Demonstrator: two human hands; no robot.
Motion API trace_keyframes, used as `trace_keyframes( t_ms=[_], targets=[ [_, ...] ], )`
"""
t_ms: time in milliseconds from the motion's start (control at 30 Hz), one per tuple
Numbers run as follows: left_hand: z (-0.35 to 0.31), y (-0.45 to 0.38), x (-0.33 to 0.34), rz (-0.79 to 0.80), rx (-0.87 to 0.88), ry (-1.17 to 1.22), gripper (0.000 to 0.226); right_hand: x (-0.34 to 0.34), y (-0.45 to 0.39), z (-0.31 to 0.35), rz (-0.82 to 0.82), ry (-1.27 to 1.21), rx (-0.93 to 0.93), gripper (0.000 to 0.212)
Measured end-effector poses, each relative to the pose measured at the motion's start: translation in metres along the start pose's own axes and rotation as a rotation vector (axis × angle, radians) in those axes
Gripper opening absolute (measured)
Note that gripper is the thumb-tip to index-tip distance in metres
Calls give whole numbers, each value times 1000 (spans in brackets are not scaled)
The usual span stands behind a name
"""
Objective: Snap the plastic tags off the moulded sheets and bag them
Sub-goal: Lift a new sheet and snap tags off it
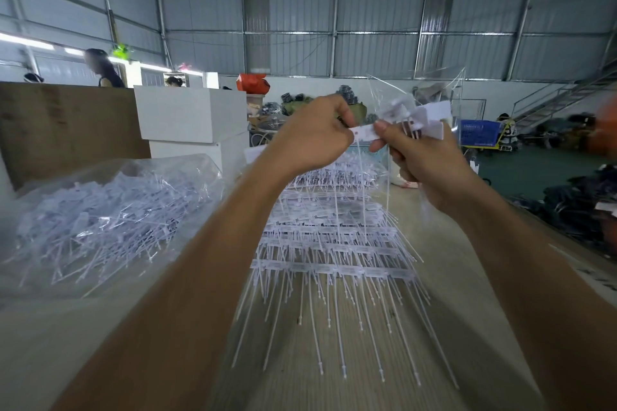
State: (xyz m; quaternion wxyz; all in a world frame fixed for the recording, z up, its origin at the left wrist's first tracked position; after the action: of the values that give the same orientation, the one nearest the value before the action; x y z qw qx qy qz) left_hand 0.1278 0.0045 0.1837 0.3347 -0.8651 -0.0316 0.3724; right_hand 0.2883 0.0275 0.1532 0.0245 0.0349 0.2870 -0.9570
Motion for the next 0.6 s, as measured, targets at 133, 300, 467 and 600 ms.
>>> trace_keyframes(
  t_ms=[133, 300, 467, 600],
  targets=[
    [-1, -3, 1, -44, 36, -166, 14, -4, -3, -5, -13, -104, 26, 20],
    [2, 1, 4, 5, -23, 51, 20, -1, -1, 1, 42, -66, -29, 22],
    [-3, 2, -3, -23, -27, 278, 32, 6, 2, 3, 54, -14, -38, 27],
    [1, 2, -5, -7, -45, 305, 33, 5, 7, 21, -11, 63, -196, 16]
  ],
)
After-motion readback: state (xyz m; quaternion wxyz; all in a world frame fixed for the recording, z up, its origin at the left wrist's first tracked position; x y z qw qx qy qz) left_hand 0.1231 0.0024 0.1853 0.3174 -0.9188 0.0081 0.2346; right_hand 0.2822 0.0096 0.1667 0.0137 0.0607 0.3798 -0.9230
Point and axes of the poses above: each hand's wrist, its own y-axis away from the middle knuckle, its own x-axis out of the palm, z = x × y, the point moved 9 cm from there along -y, towards the middle knuckle, and after that the axes turned 4 degrees about x, right-handed, at the moved point
